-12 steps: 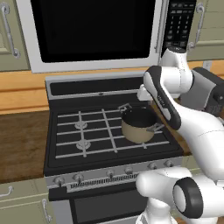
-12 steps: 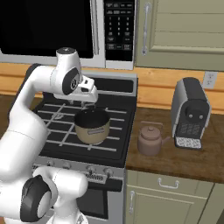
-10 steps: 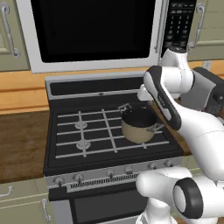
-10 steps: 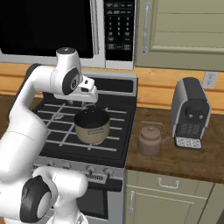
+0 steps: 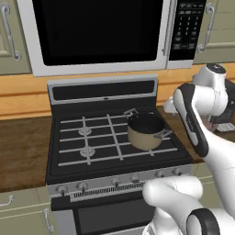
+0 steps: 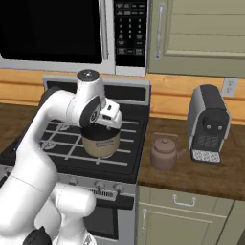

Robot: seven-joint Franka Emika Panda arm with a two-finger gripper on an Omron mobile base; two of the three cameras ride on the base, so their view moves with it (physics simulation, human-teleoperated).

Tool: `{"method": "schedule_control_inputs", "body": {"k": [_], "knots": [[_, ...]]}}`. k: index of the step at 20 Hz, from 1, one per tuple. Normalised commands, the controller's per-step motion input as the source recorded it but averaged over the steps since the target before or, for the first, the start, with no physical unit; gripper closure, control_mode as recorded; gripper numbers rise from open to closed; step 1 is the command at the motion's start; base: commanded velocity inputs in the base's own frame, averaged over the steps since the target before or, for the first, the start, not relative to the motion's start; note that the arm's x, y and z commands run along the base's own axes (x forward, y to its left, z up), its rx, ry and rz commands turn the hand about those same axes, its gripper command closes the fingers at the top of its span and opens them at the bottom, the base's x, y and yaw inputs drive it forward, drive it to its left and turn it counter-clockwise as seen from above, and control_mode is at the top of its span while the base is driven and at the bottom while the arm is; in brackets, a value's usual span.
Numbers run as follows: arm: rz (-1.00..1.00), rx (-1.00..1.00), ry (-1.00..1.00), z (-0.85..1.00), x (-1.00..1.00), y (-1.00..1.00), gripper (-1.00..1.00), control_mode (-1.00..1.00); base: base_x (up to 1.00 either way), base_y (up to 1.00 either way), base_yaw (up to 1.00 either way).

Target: Pick the kettle from the counter and place it on a stove burner. Then turn the burner on.

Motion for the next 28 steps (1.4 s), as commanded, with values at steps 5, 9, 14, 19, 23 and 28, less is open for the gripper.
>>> {"method": "schedule_control_inputs", "body": {"k": [5, 9, 14, 19, 23, 28], "knots": [[-0.19, 0.04, -0.09, -0.14, -0.03, -0.59, -1.00, -1.00, 0.00, 0.00, 0.00], [-0.27, 0.01, -0.01, 0.00, 0.00, -0.39, -1.00, -1.00, 0.00, 0.00, 0.00], [-0.31, 0.00, 0.01, 0.00, 0.03, -0.39, -1.00, -1.00, 0.00, 0.00, 0.00], [-0.25, 0.01, 0.02, 0.00, 0.03, -0.51, -1.00, -1.00, 0.00, 0.00, 0.00], [-0.19, 0.04, 0.00, -0.13, 0.00, -0.60, -1.00, -1.00, 0.00, 0.00, 0.00], [-0.18, 0.03, 0.00, -0.25, 0.05, -0.50, -1.00, -1.00, 0.00, 0.00, 0.00]]}}
